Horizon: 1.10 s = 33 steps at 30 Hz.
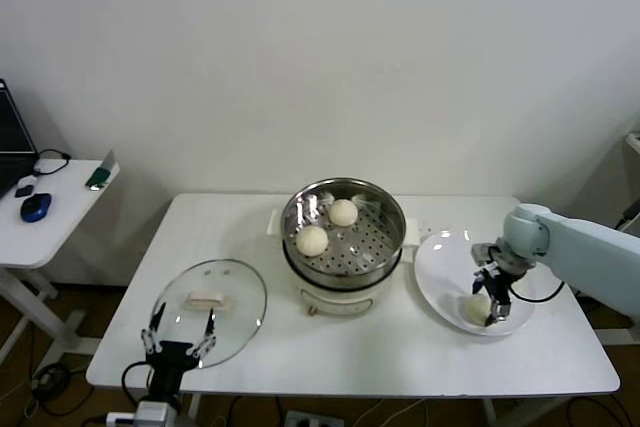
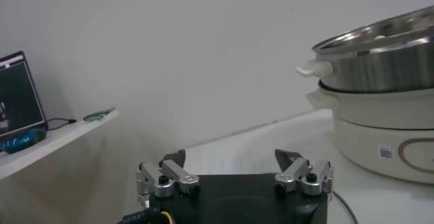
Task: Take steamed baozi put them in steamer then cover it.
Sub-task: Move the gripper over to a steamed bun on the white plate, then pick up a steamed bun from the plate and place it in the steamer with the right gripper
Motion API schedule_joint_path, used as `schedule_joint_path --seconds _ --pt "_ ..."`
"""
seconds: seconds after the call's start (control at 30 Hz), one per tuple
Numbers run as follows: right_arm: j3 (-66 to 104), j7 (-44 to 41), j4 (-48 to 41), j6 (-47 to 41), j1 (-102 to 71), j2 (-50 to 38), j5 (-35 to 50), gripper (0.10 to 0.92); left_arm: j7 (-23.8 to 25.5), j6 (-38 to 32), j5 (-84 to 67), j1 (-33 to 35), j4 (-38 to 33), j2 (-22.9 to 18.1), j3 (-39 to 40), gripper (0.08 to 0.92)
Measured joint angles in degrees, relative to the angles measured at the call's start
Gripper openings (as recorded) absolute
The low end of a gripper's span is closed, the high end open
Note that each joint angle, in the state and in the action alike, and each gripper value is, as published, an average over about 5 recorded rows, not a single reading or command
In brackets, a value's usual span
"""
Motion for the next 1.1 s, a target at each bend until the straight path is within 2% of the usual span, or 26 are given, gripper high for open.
schedule_joint_path --seconds 0.47,0.77,1.1 --pt "-1.5 -1.5 -0.6 3.6 4.6 1.4 -1.2 0.696 0.0 -0.1 0.0 -0.1 -0.1 0.1 0.1 0.823" --pt "-8.2 -4.6 0.5 16.4 19.5 5.8 -3.9 0.696 0.0 -0.1 0.0 -0.1 -0.4 0.2 0.3 0.823" --pt "-11.1 -7.7 3.0 31.4 32.6 14.5 -5.7 0.702 0.1 -0.2 -0.2 0.2 -0.6 0.4 0.1 0.823"
